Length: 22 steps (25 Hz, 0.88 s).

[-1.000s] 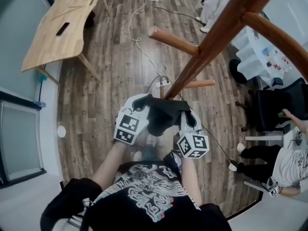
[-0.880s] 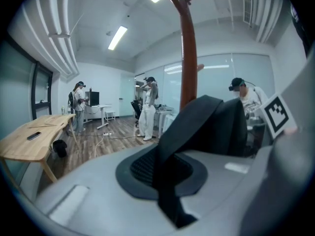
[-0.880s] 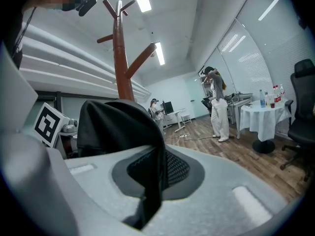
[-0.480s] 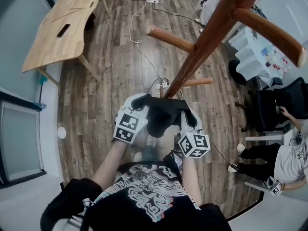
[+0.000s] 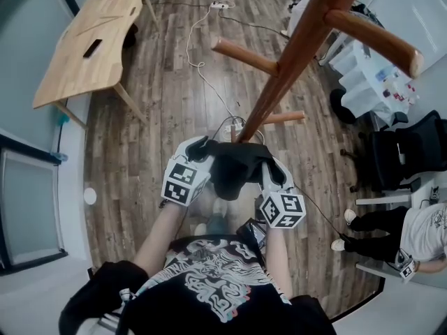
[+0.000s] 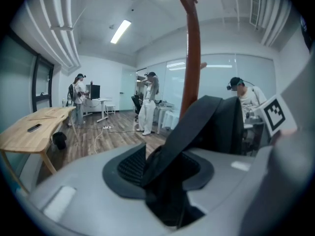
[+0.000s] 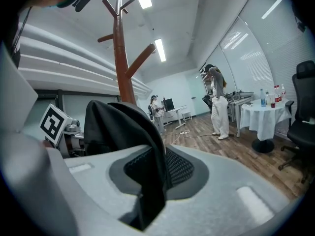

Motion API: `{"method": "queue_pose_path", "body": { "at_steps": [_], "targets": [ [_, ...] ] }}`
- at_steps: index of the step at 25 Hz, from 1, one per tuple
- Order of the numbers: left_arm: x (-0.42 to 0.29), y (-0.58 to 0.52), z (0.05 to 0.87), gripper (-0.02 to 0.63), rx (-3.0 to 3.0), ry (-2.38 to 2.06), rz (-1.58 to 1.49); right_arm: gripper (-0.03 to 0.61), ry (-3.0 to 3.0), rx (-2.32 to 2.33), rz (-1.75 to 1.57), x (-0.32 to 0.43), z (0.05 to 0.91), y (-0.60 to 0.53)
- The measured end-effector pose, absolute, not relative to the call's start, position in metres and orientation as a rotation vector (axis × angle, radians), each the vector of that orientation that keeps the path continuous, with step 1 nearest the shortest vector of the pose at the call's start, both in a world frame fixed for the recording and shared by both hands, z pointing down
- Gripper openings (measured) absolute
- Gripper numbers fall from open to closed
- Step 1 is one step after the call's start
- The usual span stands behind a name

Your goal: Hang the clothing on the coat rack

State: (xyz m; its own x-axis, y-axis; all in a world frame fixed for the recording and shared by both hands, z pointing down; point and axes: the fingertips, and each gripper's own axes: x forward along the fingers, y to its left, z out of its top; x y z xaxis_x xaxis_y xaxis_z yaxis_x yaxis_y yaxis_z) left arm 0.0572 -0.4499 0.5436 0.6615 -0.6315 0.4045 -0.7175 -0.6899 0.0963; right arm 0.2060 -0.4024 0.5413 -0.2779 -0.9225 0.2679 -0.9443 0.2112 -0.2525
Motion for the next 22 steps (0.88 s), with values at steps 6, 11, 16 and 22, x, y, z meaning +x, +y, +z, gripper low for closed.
{"method": "queue_pose_path", "body": {
  "at_steps": [6,11,16,22],
  "targets": [
    [0.054,-0.446,0.548,0.143,2.616,-1.08,0.518,0.063,-2.391,1.862,0.566,0.209,0.54,-0.398],
    [0.057,-0.436,0.552,0.163,2.62,-1.007,0.573,0.066,-2.382,1.867,0.564,0.205,0.537,-0.395],
    [0.056,-0.424,0.56,0.172,2.622,-0.986,0.601,0.086,-2.377,1.864,0.568,0.2,0.538,-0.388],
    [0.059,-0.405,0.565,0.19,2.626,-0.899,0.65,0.088,-2.363,1.887,0.569,0.203,0.537,-0.375]
  ]
}}
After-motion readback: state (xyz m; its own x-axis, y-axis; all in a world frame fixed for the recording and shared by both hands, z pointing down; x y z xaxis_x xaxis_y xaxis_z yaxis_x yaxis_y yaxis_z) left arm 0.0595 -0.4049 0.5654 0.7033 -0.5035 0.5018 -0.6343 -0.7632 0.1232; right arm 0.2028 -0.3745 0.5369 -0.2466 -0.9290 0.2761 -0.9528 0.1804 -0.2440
